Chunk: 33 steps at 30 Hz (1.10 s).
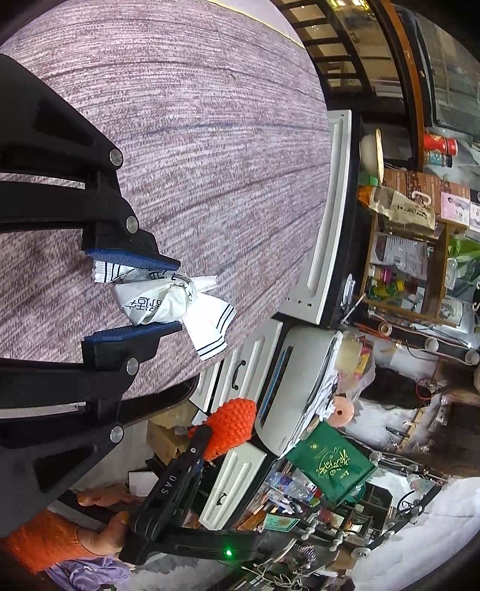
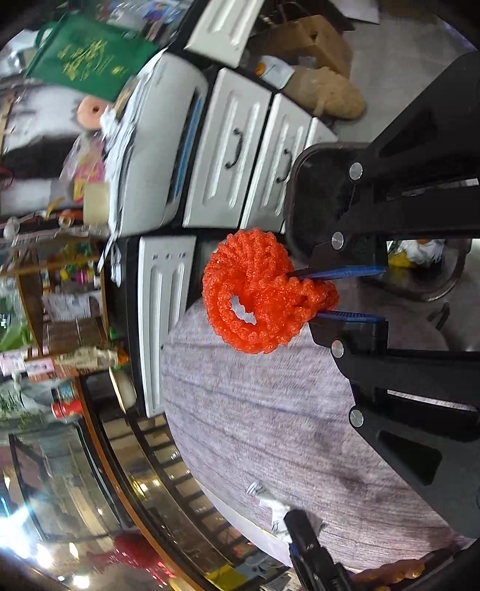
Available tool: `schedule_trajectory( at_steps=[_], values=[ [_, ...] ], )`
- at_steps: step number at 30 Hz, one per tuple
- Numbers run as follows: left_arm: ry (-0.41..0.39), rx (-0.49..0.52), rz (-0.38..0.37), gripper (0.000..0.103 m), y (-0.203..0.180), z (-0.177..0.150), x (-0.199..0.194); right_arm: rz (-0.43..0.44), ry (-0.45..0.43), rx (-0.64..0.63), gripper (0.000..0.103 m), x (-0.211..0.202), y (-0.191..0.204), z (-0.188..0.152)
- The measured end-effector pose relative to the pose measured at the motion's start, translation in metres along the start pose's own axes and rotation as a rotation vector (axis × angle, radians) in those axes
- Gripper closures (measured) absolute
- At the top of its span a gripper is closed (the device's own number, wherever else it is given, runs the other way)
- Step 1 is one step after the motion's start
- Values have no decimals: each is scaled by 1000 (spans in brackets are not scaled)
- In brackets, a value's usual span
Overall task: Collect trash
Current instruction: 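Carry the orange mesh net over the bin and open the right gripper, then lower the printed wrapper into the bin and open the left gripper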
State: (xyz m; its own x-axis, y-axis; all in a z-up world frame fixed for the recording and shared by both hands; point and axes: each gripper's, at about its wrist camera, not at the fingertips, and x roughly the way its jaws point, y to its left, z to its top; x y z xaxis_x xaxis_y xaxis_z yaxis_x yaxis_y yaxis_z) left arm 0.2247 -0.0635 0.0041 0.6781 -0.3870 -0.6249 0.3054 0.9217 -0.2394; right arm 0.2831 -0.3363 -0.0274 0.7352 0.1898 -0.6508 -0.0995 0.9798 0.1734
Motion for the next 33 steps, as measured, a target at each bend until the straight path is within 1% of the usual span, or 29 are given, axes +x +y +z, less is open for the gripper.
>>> schedule_trajectory(
  at_steps=[5,9,16,17,18,19,20,22,26,33],
  values=[
    [-1,15,-29,75,-16,0,3,-45,41,65,87,9,-28,-17],
    [-5,25,-44,75,-27,2,6,-77,80,103,87,24,-45,-29],
    [-5,36,-73,75,-45,4,12,-132,202,170,87,75,-73,-54],
    [-3,37,-76,75,-47,4,13,-133,222,192,83,85,-78,-59],
    [-2,40,-81,75,-49,4,14,-134,239,205,81,92,-81,-63],
    [-1,42,-83,75,-51,4,15,-137,252,216,73,98,-84,-68],
    [1,43,-85,75,-52,4,15,-150,269,230,55,106,-87,-73],
    [6,45,-91,75,-55,3,17,-177,285,248,37,113,-91,-81],
    [14,57,-104,75,-64,2,20,-191,322,283,37,121,-99,-97],
    [36,94,-144,75,-86,-2,29,-199,289,314,37,97,-107,-106]
  ],
)
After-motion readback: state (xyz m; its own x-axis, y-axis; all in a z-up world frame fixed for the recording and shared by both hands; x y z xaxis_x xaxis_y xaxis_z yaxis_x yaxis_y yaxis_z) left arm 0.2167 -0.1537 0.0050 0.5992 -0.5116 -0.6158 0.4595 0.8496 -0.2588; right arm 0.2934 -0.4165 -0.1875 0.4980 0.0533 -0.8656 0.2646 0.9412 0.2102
